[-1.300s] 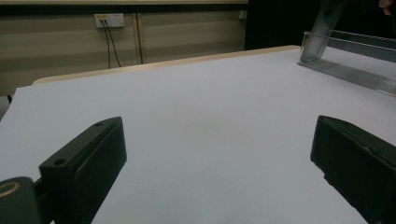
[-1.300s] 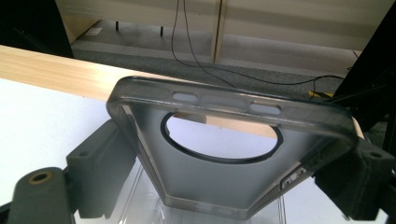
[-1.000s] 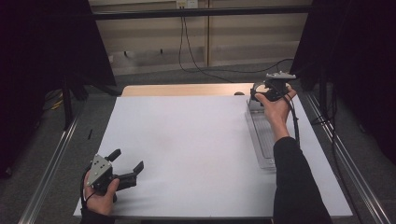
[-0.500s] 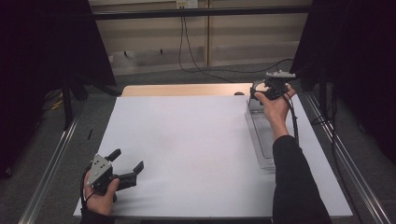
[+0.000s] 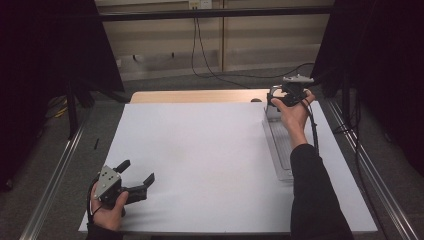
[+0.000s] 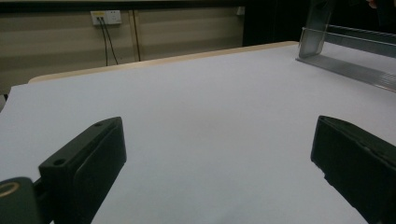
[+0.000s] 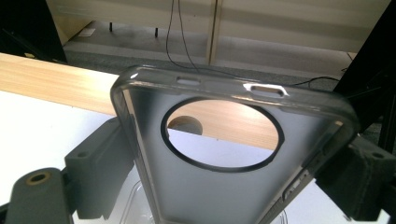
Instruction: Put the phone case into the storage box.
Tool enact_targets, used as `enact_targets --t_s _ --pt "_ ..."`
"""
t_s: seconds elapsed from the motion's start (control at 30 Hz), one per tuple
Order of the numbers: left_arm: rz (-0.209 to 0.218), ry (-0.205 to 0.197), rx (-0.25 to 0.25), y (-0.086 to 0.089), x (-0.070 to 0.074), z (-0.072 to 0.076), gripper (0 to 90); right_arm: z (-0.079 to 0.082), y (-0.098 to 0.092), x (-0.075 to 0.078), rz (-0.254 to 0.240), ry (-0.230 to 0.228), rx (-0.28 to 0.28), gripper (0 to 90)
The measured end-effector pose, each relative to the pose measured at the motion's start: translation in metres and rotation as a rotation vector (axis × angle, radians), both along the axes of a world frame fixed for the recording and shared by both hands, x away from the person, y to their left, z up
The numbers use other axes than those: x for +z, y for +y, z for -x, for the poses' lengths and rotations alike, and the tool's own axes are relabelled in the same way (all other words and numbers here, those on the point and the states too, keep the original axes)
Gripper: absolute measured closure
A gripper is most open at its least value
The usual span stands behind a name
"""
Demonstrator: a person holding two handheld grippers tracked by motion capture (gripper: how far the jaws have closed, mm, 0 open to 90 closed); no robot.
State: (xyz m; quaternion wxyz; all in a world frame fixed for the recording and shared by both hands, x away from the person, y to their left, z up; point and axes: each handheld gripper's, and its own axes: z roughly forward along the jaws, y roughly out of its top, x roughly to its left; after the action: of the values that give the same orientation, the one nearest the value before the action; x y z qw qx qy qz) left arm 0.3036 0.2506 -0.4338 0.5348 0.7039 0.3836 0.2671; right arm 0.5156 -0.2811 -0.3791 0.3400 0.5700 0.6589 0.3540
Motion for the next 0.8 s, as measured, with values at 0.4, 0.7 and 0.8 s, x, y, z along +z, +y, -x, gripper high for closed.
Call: enact_targets --t_s 0.4,0.7,0.8 --pt "0.002 0.001 0.002 0.0002 0.0 0.0002 3.3 0.0008 -0.0028 -0.0017 -0.033 0.008 -0.002 5.4" --pt "0.0 0.001 0.003 0.0002 0.0001 0.0002 3.3 0.0016 -0.0046 0.0019 -0.054 -0.029 -0.001 2.2" --pt "-0.002 0.0 0.001 0.0002 0.0 0.0 3.3 0.0023 -0.0057 0.004 -0.068 -0.049 -0.001 1.7"
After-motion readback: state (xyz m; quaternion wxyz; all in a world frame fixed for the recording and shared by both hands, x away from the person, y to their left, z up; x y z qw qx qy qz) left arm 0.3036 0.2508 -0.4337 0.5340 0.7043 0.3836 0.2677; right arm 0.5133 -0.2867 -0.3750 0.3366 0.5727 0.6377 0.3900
